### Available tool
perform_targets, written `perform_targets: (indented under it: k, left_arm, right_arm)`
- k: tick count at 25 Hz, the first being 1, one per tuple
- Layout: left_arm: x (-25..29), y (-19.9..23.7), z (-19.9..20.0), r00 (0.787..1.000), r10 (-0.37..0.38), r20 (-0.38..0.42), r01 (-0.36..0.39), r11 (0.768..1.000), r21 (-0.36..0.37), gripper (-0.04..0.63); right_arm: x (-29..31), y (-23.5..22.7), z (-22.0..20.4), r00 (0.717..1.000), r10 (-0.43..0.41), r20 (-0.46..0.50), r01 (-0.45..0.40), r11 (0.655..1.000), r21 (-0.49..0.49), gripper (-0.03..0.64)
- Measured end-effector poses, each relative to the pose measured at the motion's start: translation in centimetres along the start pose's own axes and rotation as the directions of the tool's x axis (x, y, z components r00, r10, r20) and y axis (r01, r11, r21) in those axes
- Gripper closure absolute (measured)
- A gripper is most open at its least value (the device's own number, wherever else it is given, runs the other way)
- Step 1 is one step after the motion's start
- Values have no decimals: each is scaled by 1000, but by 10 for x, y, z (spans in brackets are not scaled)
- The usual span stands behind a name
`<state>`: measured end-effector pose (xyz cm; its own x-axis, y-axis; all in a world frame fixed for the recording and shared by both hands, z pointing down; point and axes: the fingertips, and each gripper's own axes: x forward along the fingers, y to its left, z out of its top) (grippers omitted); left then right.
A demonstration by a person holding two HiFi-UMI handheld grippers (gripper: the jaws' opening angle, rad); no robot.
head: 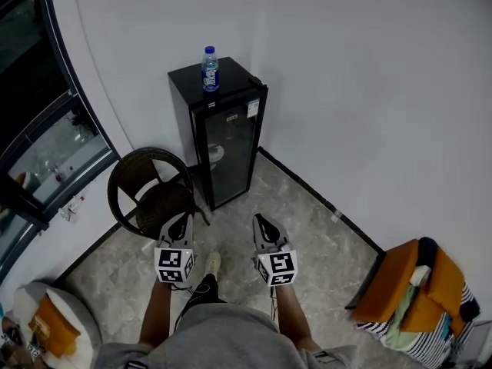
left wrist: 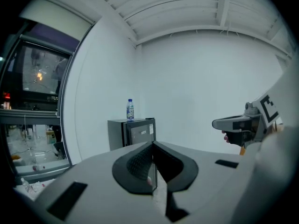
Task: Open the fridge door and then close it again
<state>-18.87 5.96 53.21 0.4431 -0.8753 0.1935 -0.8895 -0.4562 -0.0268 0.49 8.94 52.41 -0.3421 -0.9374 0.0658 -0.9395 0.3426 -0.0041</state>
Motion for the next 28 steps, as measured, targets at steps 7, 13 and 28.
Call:
perform_targets:
  k: [7,13,28]
  left_arm:
    - [69,32,20,999,-42,-3,42,999,-4,591]
    - [122,69,35,998,-66,-2,66,998,-7,591]
    - [234,133,38,989,-146,-25,146,989,-1,591]
  right_arm:
    - [65,-25,10,999,-35,-16,35,999,-1,592]
    - [121,-40,20,998,-64,-21,64,998,2,592]
    - [217,-67,24,987,-155,-44,155,988,0,592]
